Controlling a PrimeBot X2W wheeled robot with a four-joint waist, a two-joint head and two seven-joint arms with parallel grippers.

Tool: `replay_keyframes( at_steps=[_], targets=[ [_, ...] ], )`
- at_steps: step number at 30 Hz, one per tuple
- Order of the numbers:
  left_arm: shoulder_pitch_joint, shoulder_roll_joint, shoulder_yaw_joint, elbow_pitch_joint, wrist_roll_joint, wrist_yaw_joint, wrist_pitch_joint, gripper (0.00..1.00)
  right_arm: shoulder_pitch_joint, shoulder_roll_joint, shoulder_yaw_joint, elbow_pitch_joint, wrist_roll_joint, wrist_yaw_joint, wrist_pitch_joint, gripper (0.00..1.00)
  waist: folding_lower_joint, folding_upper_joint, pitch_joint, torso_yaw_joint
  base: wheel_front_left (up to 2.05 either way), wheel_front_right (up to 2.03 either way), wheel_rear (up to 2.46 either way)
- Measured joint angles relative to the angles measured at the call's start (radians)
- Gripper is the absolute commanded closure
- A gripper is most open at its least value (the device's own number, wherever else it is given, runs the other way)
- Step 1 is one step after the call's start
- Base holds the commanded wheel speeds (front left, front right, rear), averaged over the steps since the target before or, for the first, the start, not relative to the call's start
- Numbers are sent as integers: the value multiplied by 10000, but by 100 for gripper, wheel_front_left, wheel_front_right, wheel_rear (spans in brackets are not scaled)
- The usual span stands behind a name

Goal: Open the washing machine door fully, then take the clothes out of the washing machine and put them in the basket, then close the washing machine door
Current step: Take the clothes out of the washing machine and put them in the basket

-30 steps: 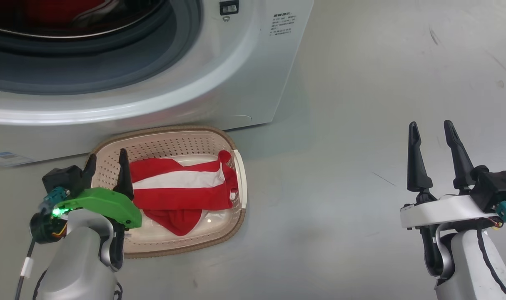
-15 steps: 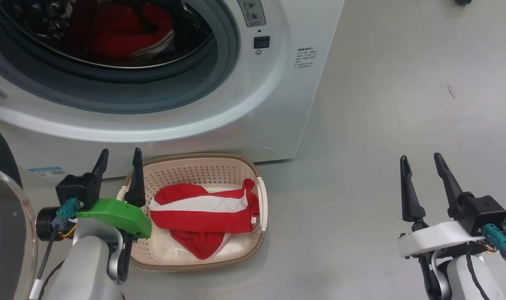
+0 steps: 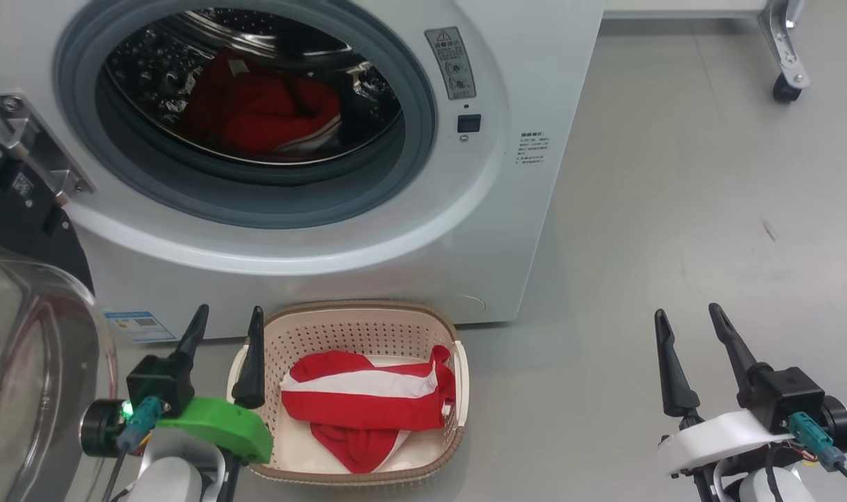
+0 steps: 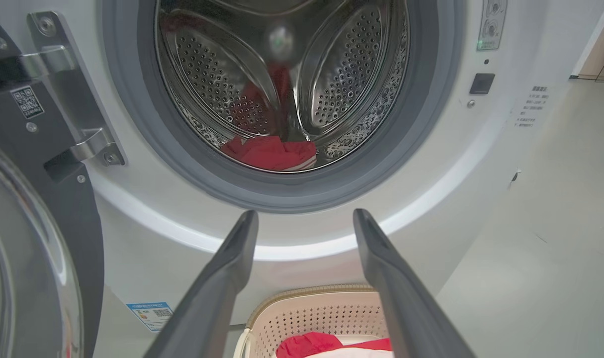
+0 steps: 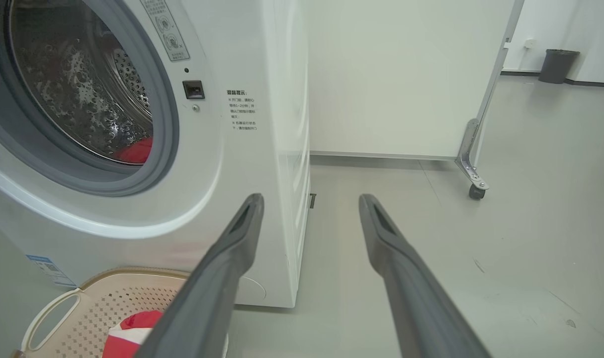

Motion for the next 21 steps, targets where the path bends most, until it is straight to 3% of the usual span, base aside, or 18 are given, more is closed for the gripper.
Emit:
replay_keyframes(
  at_steps=[21],
  targets=[
    [1250, 173, -111, -1233, 33, 280, 46, 0, 698, 46, -25, -79, 8, -194, 0, 0, 0, 0, -709, 92, 0, 0, 0]
  ],
)
